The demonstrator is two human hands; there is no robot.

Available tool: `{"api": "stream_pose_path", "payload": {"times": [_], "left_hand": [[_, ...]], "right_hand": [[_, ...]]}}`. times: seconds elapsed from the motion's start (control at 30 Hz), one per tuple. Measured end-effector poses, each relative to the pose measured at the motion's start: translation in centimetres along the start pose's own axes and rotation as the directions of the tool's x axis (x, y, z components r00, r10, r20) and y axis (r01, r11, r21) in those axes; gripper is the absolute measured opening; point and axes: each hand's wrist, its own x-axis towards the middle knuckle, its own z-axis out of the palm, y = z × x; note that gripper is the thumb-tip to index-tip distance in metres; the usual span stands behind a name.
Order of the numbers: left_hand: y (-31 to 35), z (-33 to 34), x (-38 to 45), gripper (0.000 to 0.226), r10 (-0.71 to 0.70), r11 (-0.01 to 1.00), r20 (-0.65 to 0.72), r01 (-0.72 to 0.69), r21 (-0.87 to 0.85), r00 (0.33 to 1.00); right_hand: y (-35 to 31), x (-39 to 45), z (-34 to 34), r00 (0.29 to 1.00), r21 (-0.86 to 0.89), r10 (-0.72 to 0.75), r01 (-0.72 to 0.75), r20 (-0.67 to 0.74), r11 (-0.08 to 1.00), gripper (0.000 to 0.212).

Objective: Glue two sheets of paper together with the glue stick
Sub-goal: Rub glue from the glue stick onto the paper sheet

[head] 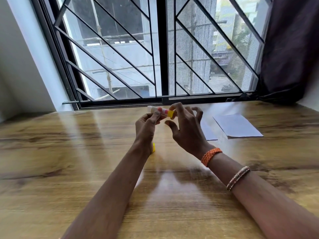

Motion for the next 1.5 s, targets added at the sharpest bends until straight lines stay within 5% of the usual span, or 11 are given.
{"api": "stream_pose_path", "payload": {"times": [0.2, 0.37, 0.43, 0.57, 0.8, 1.0, 1.13, 1.33, 1.5], "left_hand": [[0.0, 0.4, -0.1, 0.016, 0.043, 0.999, 0.028, -0.042, -0.030, 0.999], [-0.4, 0.3, 0.2, 0.018, 0.104, 0.994, 0.062, -0.103, -0.027, 0.993], [-0.6, 0.2, 0.4, 0.017, 0.111, 0.994, 0.054, -0.111, -0.011, 0.992], [-1.0, 0.0, 0.6, 0.014, 0.113, 0.993, 0.013, -0.113, 0.013, 0.993], [-0.9, 0.2, 0.5, 0.015, 0.143, 0.989, 0.035, -0.144, 0.017, 0.989], [-0.7, 0.4, 0.1, 0.021, 0.161, 0.987, 0.097, -0.161, -0.008, 0.982], [-0.9, 0.4, 0.2, 0.024, 0.189, 0.982, 0.143, -0.187, -0.022, 0.972], [-1.3, 0.0, 0.6, 0.028, 0.203, 0.979, 0.101, -0.200, -0.040, 0.974], [-1.2, 0.0, 0.7, 0.016, 0.196, 0.978, 0.078, -0.189, -0.086, 0.978]], "right_hand": [[0.7, 0.6, -0.7, 0.995, -0.064, 0.056, -0.061, -0.087, 0.996, 0.005], [0.1, 0.5, -0.6, 0.964, 0.099, 0.213, -0.230, 0.159, 0.968, 0.042], [0.1, 0.4, -0.3, 0.947, 0.178, 0.239, -0.278, 0.215, 0.944, 0.040], [-0.3, 0.2, -0.2, 0.962, 0.278, 0.223, -0.261, 0.159, 0.925, 0.008], [0.0, 0.2, -0.1, 0.975, 0.189, 0.221, -0.218, 0.004, 0.958, 0.018], [0.1, 0.4, -0.4, 0.980, 0.061, 0.196, -0.198, 0.042, 0.978, 0.012], [-0.1, 0.6, -0.6, 0.953, 0.105, 0.286, -0.295, 0.097, 0.950, 0.032], [-0.5, 0.0, -0.2, 0.954, 0.221, 0.280, -0.297, 0.107, 0.929, 0.006], [-0.6, 0.0, -0.3, 0.948, 0.249, 0.314, -0.315, 0.046, 0.916, 0.022]]}}
